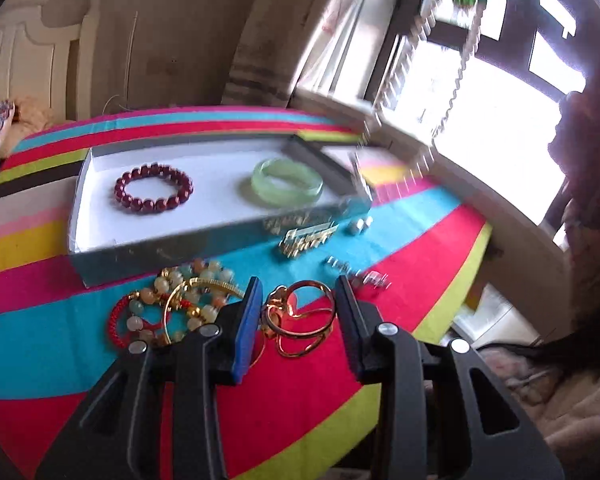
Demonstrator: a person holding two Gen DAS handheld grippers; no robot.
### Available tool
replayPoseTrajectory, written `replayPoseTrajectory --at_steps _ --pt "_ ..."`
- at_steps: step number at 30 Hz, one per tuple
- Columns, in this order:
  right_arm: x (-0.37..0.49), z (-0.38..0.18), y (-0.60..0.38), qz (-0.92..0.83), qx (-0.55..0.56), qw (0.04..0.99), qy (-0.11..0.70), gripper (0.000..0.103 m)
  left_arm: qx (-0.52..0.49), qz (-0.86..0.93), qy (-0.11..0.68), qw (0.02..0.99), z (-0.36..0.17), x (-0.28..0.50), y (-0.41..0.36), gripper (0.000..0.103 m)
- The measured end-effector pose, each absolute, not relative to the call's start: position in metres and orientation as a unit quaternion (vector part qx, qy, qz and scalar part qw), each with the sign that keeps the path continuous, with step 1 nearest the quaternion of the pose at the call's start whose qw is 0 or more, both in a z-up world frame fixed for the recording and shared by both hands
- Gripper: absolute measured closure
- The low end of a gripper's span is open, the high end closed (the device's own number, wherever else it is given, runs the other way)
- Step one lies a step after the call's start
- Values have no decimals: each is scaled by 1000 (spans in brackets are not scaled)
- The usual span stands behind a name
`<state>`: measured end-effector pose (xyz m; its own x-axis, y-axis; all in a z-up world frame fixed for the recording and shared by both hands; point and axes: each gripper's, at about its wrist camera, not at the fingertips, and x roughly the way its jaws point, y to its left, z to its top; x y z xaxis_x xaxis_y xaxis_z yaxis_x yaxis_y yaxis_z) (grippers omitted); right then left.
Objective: Organize jewelry
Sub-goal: 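Lower the necklace into the box with the right gripper while the left drops the gold rings there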
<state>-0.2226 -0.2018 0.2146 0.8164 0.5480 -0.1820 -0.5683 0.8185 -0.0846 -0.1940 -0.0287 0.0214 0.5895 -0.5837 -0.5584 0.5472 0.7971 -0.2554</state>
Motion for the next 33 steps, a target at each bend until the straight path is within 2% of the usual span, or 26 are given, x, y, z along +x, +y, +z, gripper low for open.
replayPoseTrajectory --at_steps 11,17,33 --pt "-203 228 -190 294 -87 950 63 93 18 -295 268 917 73 -190 -34 66" --pt "-176 227 -179 285 -94 951 75 93 47 -270 268 924 83 -163 -42 66" --pt "-72 180 -126 281 -102 942 151 93 12 -201 312 929 47 -90 -38 66"
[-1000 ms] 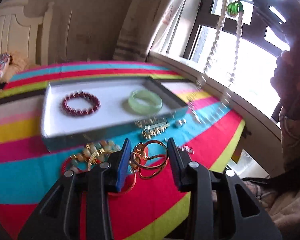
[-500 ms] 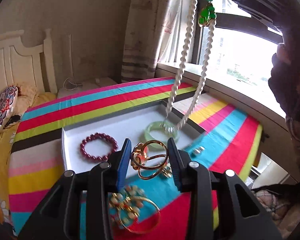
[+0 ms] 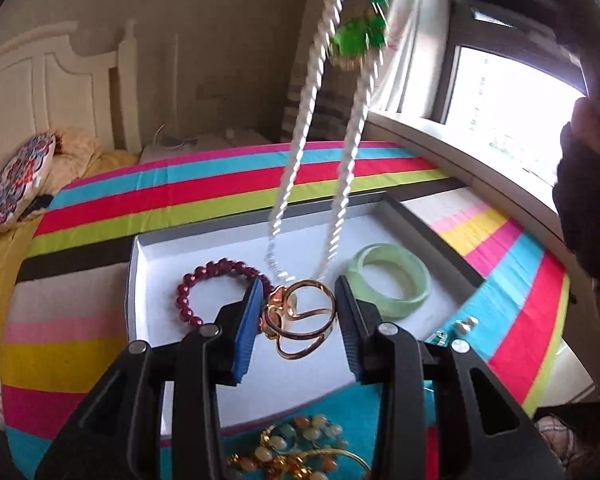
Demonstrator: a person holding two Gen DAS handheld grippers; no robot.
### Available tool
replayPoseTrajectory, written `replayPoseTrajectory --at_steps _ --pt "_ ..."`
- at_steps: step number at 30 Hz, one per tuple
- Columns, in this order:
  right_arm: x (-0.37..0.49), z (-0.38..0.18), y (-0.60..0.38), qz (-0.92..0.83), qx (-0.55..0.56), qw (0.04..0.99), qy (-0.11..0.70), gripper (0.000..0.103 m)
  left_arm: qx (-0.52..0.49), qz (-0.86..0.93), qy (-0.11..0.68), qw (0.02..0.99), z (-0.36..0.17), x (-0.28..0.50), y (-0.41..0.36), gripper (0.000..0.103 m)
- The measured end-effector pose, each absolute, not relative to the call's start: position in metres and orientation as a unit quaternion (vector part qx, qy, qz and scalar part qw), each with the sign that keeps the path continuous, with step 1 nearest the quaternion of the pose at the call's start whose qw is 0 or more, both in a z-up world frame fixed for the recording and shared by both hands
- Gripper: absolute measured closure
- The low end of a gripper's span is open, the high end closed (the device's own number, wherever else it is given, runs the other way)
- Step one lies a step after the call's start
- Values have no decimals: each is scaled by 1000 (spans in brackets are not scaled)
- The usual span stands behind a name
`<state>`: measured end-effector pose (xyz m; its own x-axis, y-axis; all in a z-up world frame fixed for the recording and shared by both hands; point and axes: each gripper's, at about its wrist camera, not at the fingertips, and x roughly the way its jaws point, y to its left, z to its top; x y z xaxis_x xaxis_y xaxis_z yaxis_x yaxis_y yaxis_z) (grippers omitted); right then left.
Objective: Organize jewelry
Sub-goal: 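Lower the necklace into the box with the right gripper while the left drops the gold rings there, then move the right gripper over the silver brooch beside the box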
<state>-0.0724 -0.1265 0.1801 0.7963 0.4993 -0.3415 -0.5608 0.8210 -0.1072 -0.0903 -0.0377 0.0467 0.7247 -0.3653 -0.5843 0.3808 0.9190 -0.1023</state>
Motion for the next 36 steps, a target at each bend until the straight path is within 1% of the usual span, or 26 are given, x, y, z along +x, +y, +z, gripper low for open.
replayPoseTrajectory --at_steps 5,6,7,8,11,12,15,19,20,21,22,23,24,28,29,30,31,32,33,36 --pt "-44 130 -140 256 -112 939 202 93 4 -192 339 921 30 -72 -41 65" --pt "-34 115 -147 252 -109 936 223 93 4 -189 337 922 30 -70 -42 63" --pt "-27 104 -153 252 -107 932 237 93 5 -185 334 924 31 -69 -42 51" --pt "-21 92 -159 249 -107 929 252 93 6 -183 332 925 31 -68 -42 42" --pt "-7 64 -174 236 -105 921 291 93 7 -179 329 927 34 -70 -44 35" --pt "-4 57 -178 232 -103 919 301 93 5 -177 332 927 35 -71 -44 34" --pt "9 42 -189 226 -76 911 336 93 -6 -170 334 927 37 -73 -41 25" --pt "16 29 -193 214 -60 896 384 93 1 -157 326 932 45 -87 -36 9" --pt "15 28 -193 209 -60 895 389 92 8 -152 323 934 46 -90 -36 8" --pt "15 28 -193 204 -59 895 393 90 16 -143 319 937 48 -94 -35 5" --pt "13 28 -196 200 -53 895 396 85 22 -132 314 940 50 -99 -34 3" --pt "10 29 -198 199 -45 895 396 80 27 -122 309 943 53 -105 -31 3" --pt "4 31 -202 208 -33 896 392 78 30 -114 304 945 54 -111 -29 3" --pt "-14 43 -210 220 -20 899 378 78 49 -81 286 954 60 -132 -22 2" --pt "-18 47 -212 227 -14 899 375 76 52 -75 283 955 61 -138 -19 2" --pt "-24 53 -216 238 -2 898 370 63 55 -69 280 956 62 -143 -17 3" --pt "-27 58 -218 244 4 898 366 33 58 -64 280 956 62 -147 -16 3" --pt "-33 66 -219 248 8 900 358 18 63 -58 277 957 62 -154 -14 2" --pt "-40 73 -221 246 10 906 343 10 66 -54 275 958 62 -159 -13 2" --pt "-78 101 -228 264 20 923 280 10 79 -46 271 958 59 -177 -12 3"
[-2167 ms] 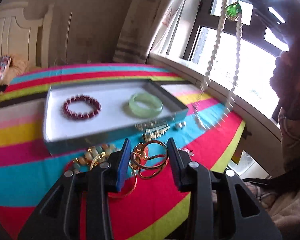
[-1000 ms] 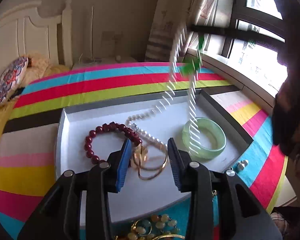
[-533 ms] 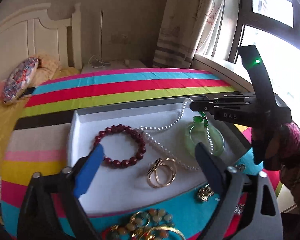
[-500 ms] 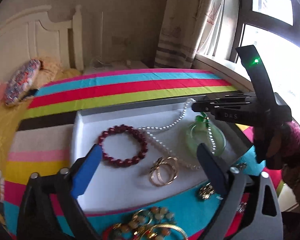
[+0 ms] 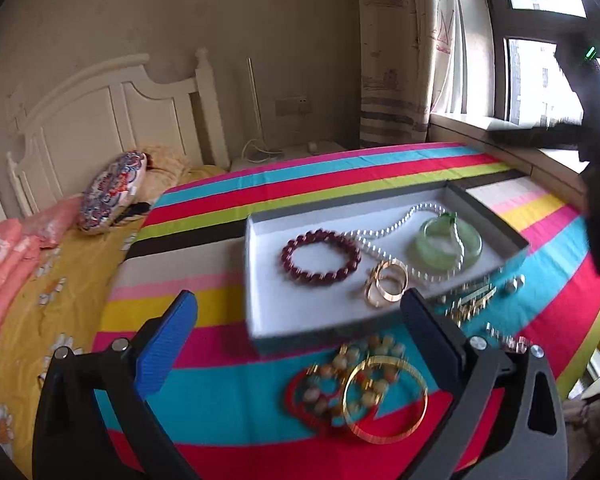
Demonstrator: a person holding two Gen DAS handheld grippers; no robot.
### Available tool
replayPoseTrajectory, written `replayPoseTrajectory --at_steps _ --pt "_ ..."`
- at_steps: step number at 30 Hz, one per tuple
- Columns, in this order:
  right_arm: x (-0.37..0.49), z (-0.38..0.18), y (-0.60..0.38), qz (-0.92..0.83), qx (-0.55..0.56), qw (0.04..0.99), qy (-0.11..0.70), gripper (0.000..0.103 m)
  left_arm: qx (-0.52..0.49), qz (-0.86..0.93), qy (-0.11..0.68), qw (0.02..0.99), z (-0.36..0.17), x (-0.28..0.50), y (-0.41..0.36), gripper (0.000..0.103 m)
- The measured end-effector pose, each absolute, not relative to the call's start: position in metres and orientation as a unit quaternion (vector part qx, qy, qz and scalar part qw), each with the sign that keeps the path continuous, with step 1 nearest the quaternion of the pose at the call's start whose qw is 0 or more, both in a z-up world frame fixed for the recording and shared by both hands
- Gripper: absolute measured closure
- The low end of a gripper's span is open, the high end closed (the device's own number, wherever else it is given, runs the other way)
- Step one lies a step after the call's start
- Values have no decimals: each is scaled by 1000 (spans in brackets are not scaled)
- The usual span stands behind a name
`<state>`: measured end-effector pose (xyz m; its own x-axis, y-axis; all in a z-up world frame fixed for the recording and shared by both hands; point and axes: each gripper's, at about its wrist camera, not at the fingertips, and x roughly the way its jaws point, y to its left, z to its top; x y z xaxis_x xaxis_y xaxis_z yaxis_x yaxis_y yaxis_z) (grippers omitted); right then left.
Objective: Organize jewelry
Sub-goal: 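Move the right gripper over the silver brooch beside the box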
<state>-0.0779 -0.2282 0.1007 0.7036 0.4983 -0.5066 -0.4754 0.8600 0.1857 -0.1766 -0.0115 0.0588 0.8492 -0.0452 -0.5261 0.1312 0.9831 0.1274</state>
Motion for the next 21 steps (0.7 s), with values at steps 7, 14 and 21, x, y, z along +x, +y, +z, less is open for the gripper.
replayPoseTrajectory --at_steps 7,14,21 --pt "-145 102 -242 260 36 931 253 6 82 -102 275 953 41 -218 -18 2" --pt "-174 50 -231 244 -8 919 310 6 94 -115 299 943 17 -226 -37 2" --pt "-204 29 -196 262 -125 908 302 12 73 -93 283 952 19 -227 -27 3"
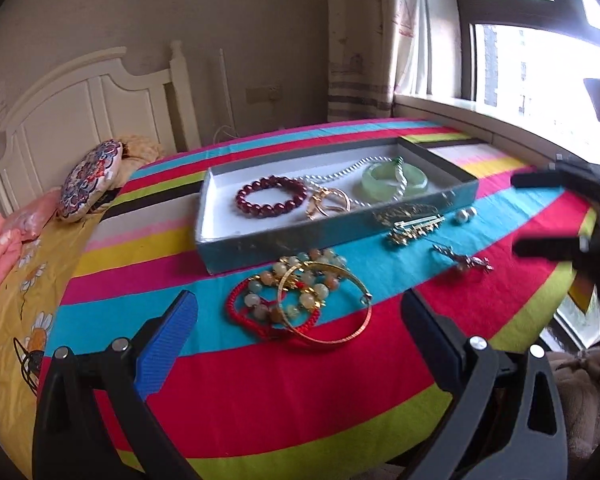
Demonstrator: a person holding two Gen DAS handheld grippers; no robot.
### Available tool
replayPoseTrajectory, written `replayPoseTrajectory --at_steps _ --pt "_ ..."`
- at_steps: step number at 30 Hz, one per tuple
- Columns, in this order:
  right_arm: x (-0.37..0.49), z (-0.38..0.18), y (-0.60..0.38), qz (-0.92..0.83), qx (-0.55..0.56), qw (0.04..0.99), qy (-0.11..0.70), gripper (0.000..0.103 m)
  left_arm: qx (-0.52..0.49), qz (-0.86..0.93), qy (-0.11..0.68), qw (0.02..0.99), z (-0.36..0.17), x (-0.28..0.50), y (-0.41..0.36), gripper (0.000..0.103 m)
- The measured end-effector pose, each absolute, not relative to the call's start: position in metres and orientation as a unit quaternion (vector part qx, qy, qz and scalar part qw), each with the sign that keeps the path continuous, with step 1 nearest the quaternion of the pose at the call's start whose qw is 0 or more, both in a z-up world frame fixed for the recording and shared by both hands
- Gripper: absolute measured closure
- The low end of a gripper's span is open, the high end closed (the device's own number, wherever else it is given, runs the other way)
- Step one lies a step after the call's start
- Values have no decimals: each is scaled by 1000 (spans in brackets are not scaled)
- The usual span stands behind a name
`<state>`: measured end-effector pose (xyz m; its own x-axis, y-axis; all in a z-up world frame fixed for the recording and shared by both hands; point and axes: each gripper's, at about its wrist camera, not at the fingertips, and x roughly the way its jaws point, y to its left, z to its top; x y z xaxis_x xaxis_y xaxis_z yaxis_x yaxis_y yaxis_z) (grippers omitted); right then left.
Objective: Organize jewelry
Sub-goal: 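Move the right gripper over the silver brooch beside the box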
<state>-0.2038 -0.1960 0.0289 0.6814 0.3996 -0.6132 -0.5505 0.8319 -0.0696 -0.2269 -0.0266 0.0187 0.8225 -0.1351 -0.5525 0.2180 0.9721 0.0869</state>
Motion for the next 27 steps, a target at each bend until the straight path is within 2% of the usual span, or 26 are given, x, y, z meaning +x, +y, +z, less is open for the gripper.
replayPoseTrajectory --at_steps 3,13,17,23,27 --pt "-207 20 -180 285 -137 896 311 13 65 -91 287 951 18 -225 -22 3" --pt "-184 4 -170 272 -123 882 364 30 62 -97 289 950 12 -224 -25 3" --pt "-183 1 -159 279 -143 877 365 32 68 -99 292 949 10 -224 -27 3" --pt "-179 -4 -159 283 -140 871 376 48 65 -109 295 947 11 -218 -29 3" --pt "-177 -4 -167 280 -126 873 379 63 50 -127 310 941 9 -210 -29 3"
